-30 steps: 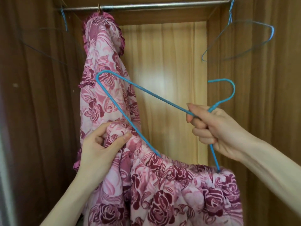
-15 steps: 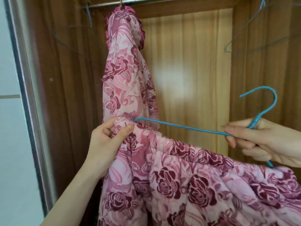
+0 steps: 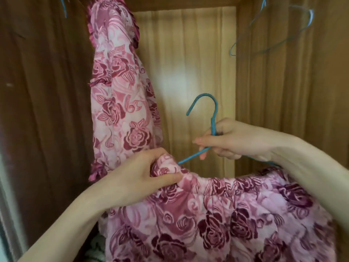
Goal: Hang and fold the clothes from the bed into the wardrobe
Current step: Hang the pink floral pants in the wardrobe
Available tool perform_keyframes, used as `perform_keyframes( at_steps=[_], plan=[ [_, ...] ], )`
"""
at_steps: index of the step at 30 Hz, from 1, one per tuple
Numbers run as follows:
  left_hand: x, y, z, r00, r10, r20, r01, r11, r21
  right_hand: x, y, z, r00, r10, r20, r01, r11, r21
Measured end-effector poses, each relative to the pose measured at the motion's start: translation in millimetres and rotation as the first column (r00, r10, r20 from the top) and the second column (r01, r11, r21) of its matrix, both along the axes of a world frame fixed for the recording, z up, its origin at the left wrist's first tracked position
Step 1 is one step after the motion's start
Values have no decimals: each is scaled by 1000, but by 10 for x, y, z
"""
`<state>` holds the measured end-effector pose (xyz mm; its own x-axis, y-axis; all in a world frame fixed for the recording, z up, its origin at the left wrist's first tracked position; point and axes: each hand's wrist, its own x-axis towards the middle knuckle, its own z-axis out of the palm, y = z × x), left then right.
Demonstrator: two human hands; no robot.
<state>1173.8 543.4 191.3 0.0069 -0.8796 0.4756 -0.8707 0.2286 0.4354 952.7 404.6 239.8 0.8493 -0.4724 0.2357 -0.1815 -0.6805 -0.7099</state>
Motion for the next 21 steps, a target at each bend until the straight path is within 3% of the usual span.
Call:
perform_keyframes(
  at_steps=[5,7,9,11,15,21],
  plan=[
    [-129,-107,-166,997,26,-69,-39,979,-201,-208,-2,3,987,15,158,-27,997,72],
    [-103,-142,-224,995,54,-88,-75,961,-265,-422,-100,-57,962,-80,261,90,996,-26],
    [-59,-155,-258,989,68,-130,-107,942,-317,-729,-168,-132,922,-187,339,277,931,-239],
    [-2,-153,-246,980,77,-182,-139,923,-360,-1057,-201,-197,911,-287,297,386,848,-363],
    [19,-172,-162,966,55,-253,-163,887,-431,-1319,-126,-318,898,-424,117,424,767,-482],
    [-282,-337,-141,960,28,-277,-158,873,-461,-1477,87,-63,828,-516,219,525,577,-625]
  ],
)
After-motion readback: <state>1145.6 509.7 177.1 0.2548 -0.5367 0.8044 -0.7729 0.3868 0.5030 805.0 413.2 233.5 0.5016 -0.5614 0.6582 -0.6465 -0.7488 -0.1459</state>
